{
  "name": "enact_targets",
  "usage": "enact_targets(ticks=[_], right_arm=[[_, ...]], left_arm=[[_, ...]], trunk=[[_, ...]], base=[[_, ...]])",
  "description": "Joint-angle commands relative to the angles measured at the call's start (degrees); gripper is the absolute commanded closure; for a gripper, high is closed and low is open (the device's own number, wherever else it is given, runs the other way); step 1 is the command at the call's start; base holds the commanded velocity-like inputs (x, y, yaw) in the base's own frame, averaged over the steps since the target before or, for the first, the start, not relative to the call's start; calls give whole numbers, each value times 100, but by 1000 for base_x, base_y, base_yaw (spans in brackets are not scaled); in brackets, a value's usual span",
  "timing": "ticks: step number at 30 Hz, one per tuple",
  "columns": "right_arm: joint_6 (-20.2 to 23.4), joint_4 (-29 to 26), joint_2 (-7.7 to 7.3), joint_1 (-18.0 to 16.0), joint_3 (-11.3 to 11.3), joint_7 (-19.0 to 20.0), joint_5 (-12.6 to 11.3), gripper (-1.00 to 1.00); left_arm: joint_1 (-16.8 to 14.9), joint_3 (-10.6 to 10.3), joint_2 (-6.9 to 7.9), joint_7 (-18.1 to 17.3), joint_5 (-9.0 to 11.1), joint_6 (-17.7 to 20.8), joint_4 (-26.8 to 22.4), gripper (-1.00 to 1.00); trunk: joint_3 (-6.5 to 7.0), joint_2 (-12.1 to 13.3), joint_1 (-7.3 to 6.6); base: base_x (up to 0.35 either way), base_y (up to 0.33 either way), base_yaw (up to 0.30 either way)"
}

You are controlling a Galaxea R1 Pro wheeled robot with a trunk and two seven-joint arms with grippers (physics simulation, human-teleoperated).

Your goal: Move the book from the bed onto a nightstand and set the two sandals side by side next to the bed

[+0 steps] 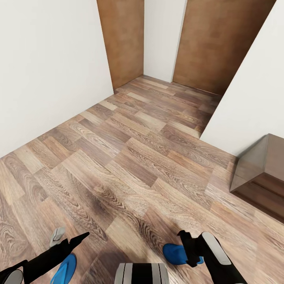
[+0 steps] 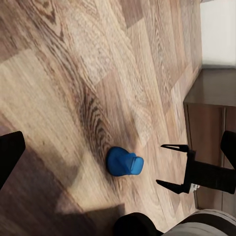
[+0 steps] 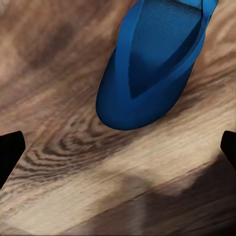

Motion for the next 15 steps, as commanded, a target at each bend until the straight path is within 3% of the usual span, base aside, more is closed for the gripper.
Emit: enact_targets(ticks=[1,10,15], right_arm=[[19,-6,0,-2,1,-30,-16,-100],[39,-4,2,-2,0,-30,-16,-100],[36,-4,2,-2,0,-30,-16,-100]], left_arm=[[-2,5,0,-6,21,36,0,-100],[-2,6,0,-6,21,36,0,-100],[-2,6,0,-6,22,36,0,-100]], trunk=[[-4,-2,-1],[-4,-2,-1],[-115,-8,12]], base=[[0,0,0],[0,0,0],[0,0,0]])
